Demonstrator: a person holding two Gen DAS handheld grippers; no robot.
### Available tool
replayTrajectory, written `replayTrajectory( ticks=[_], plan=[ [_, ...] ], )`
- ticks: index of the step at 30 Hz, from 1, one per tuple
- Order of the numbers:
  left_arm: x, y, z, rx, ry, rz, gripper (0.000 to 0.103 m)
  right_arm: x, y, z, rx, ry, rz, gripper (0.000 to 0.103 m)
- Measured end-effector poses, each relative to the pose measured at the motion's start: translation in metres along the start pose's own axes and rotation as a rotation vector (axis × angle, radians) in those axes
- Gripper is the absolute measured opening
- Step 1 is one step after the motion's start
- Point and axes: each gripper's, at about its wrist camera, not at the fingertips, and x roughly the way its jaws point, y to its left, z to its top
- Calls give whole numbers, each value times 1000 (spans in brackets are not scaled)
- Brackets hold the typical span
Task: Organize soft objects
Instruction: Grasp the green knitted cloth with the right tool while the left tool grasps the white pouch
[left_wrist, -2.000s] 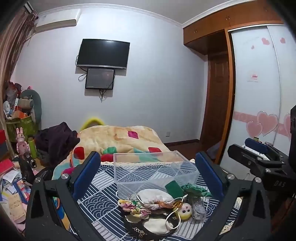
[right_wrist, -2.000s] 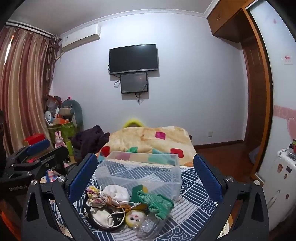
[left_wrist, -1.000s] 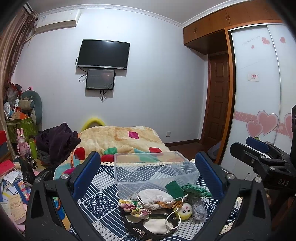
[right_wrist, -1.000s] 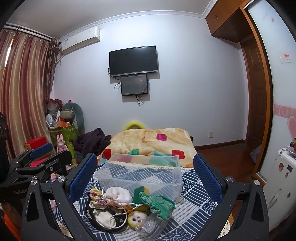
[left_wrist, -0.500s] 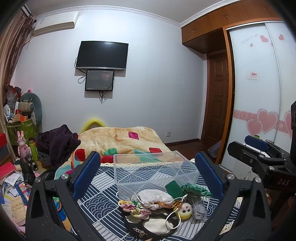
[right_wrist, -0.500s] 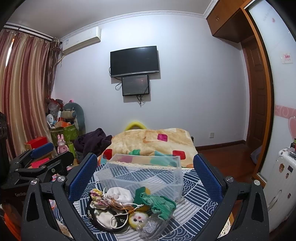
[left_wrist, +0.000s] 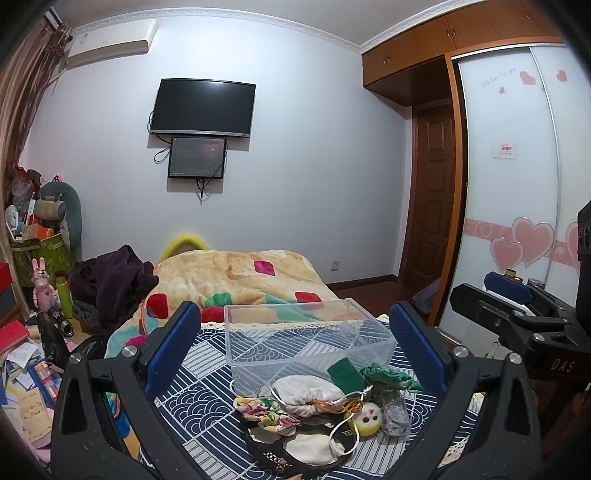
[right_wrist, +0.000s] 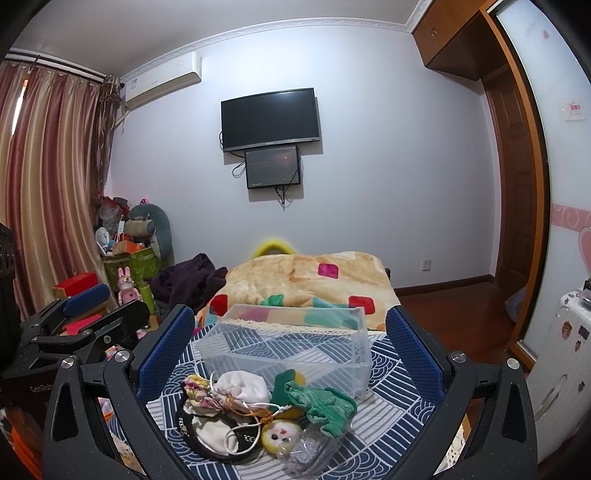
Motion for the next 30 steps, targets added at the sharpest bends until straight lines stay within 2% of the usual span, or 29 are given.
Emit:
replayTrajectory(
  ticks=[6, 10, 12, 15, 16, 19, 22, 23, 26, 30],
  plan=[
    [4, 1, -3, -3, 22, -7, 103, 2, -1, -1, 7, 9, 2, 103],
    [13, 5, -9, -15, 63, -18, 103, 7, -3, -3, 9, 23, 1, 103],
    [22, 7, -14, -18, 104, -26, 103, 12, -6, -7, 20, 46, 8, 103],
    [36, 11, -29, -17, 161, -14, 103, 24, -14, -17, 48, 125, 41, 103],
    [41, 12, -35, -14, 182, -1, 102, 29, -17, -23, 57, 156, 46, 103],
    [56, 18, -50, -11, 245, 23, 84, 42, -26, -39, 62, 216, 10, 103],
    [71, 24, -61, -47, 298, 23, 77, 50, -32, -49, 68, 250, -10, 100],
    [75, 26, -63, -69, 312, 6, 74, 53, -34, -53, 73, 264, -13, 96],
    [85, 24, -63, -104, 335, -51, 73, 60, -37, -60, 76, 300, -20, 89],
    [98, 9, -67, -96, 356, -95, 72, 68, -39, -68, 87, 349, -5, 81]
  ],
)
